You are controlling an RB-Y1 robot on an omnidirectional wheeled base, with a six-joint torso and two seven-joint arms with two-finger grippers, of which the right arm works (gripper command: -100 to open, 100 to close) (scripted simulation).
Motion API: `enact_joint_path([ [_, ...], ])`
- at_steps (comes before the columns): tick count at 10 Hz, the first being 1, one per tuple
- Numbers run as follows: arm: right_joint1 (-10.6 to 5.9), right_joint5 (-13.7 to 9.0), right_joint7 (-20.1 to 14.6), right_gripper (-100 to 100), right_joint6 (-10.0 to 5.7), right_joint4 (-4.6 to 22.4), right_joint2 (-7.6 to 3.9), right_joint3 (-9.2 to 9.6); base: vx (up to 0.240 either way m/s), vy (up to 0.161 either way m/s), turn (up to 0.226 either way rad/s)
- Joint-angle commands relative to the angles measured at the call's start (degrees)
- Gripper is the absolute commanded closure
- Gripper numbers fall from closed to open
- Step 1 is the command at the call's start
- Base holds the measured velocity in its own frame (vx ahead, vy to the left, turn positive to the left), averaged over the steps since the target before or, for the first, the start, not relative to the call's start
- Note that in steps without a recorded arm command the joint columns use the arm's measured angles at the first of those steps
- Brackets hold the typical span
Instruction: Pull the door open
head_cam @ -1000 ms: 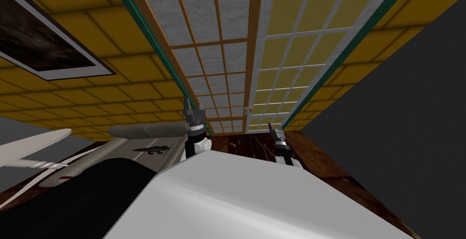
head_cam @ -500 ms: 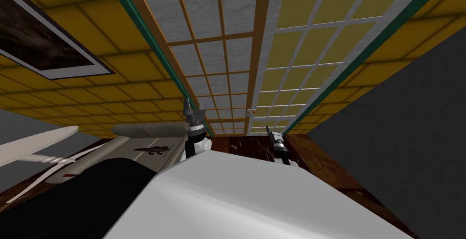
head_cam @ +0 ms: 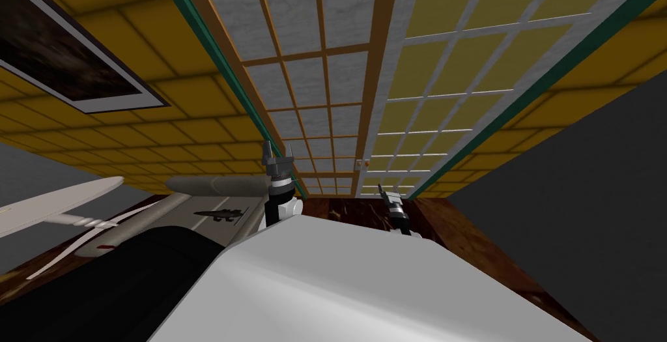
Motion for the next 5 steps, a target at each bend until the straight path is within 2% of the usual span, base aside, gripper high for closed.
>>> enact_joint_path([
  [1,-0.63,0.8,2.1,-100,-0.46,2.1,0.41,-0.44,0.113,0.013,0.055],
  [3,-1.36,1.7,4.4,-100,-1.13,4.8,0.89,-1.02,0.106,-0.003,0.057],
  [4,-1.36,1.7,4.4,-100,-1.13,4.8,0.89,-1.02,0.073,-0.002,0.017],
  [5,-1.68,2.1,5.4,-100,-1.41,5.9,1.13,-1.25,0.054,0.0,0.03],
])
